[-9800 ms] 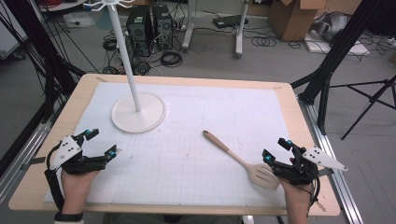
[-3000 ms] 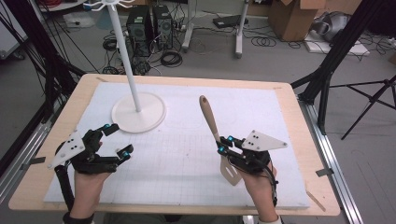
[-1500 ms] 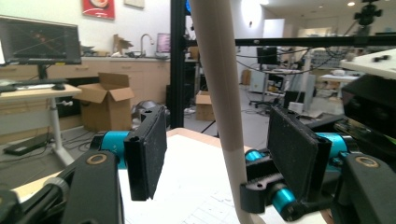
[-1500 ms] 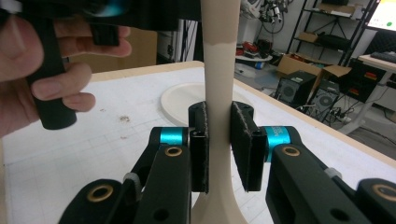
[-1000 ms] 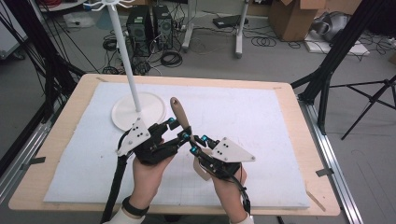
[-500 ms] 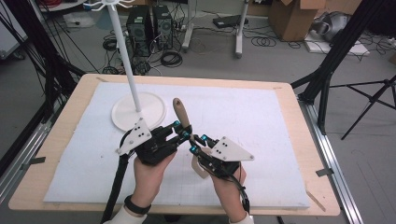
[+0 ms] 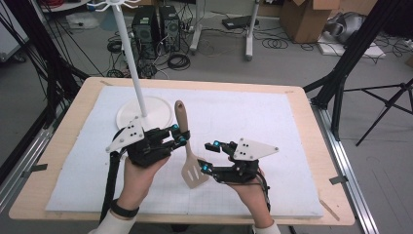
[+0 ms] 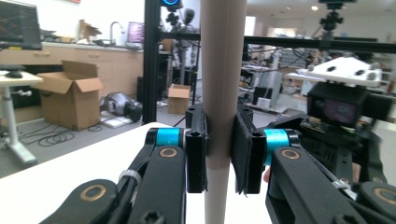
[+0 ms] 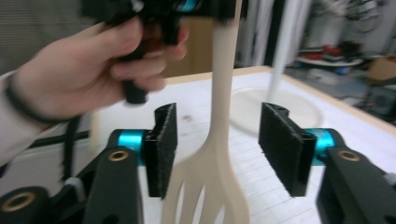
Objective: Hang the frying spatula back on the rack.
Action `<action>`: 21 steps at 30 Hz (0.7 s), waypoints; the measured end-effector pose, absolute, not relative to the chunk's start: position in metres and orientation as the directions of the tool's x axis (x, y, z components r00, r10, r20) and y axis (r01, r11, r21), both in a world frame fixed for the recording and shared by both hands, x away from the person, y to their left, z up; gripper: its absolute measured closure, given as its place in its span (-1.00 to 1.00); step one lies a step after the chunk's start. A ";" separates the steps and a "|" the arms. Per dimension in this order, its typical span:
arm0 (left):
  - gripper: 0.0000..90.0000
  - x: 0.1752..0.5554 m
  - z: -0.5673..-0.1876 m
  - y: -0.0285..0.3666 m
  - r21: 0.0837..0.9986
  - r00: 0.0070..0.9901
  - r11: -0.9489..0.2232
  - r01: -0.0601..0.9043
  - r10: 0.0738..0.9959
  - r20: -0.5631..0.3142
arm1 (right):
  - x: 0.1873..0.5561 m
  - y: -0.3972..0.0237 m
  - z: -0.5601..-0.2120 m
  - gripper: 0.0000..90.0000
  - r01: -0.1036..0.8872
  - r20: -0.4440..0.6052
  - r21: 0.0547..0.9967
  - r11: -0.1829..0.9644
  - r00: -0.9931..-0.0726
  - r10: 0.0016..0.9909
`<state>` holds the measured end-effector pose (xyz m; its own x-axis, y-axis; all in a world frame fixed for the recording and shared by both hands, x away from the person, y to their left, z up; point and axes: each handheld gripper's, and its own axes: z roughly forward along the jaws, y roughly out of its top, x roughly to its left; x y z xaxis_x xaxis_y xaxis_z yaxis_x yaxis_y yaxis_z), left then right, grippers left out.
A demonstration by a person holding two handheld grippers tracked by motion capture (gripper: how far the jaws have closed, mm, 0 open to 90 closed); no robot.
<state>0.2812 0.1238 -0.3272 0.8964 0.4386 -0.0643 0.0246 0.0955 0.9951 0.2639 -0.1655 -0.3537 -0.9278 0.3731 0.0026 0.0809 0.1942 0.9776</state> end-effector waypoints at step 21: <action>0.70 0.320 -0.288 0.191 1.000 0.905 0.002 -0.022 0.424 0.019 | 0.267 -0.214 -0.366 -0.39 0.109 0.041 0.969 0.223 -0.957 0.288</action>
<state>0.3204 0.1906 -0.2883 0.9053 0.4243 0.0191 -0.0220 0.0017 0.9998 0.2669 -0.2144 -0.3665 -0.9568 0.2878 0.0415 0.1089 0.2226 0.9688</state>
